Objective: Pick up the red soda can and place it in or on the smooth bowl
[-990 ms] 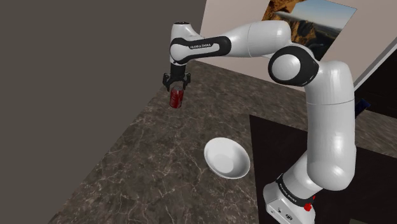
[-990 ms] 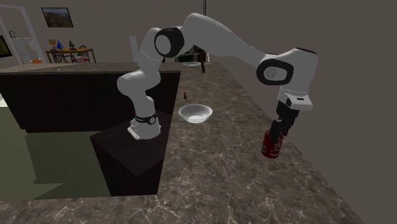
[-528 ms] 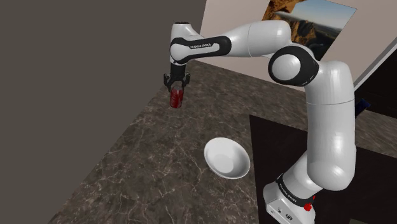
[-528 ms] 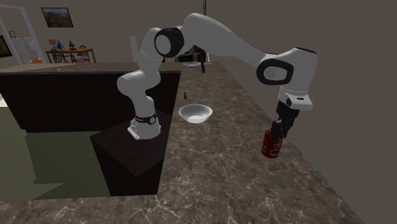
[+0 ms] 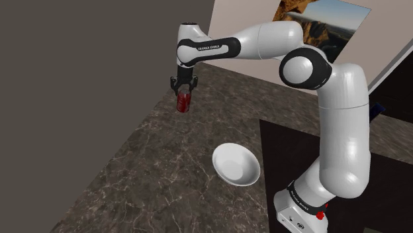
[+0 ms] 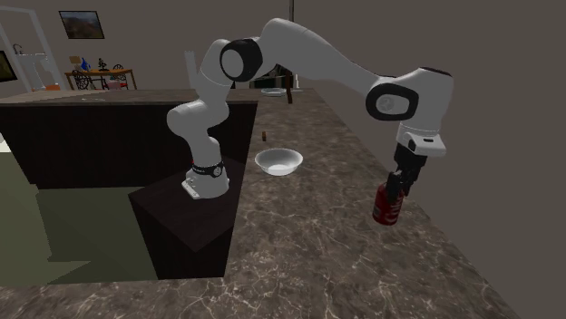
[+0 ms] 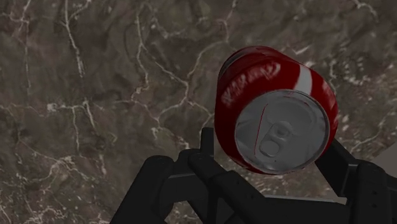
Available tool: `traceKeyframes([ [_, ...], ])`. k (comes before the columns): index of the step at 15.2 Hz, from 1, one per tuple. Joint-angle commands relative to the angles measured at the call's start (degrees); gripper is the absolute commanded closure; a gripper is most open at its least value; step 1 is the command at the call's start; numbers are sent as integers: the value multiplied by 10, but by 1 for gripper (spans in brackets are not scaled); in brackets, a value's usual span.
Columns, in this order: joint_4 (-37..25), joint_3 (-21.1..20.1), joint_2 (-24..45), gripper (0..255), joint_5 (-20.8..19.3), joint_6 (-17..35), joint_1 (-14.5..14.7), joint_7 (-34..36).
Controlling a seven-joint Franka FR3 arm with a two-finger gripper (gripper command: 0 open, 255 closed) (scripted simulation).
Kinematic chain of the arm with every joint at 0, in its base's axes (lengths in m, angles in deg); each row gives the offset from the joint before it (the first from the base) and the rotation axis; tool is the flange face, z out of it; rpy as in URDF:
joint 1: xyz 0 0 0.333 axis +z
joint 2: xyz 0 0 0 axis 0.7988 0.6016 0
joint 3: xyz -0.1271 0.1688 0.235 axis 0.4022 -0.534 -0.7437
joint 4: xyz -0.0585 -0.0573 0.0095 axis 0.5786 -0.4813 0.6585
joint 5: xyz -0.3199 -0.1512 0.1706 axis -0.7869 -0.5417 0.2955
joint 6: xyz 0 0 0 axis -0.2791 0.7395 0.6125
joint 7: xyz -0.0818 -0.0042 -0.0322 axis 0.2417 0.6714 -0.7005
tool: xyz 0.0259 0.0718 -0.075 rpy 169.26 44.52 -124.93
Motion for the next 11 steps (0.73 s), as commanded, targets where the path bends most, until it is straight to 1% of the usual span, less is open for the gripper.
traceKeyframes([
  [1,-3,0,-1,255,1,-7,0,-1],
  [11,-50,-2,-20,255,4,-72,1,-5],
])
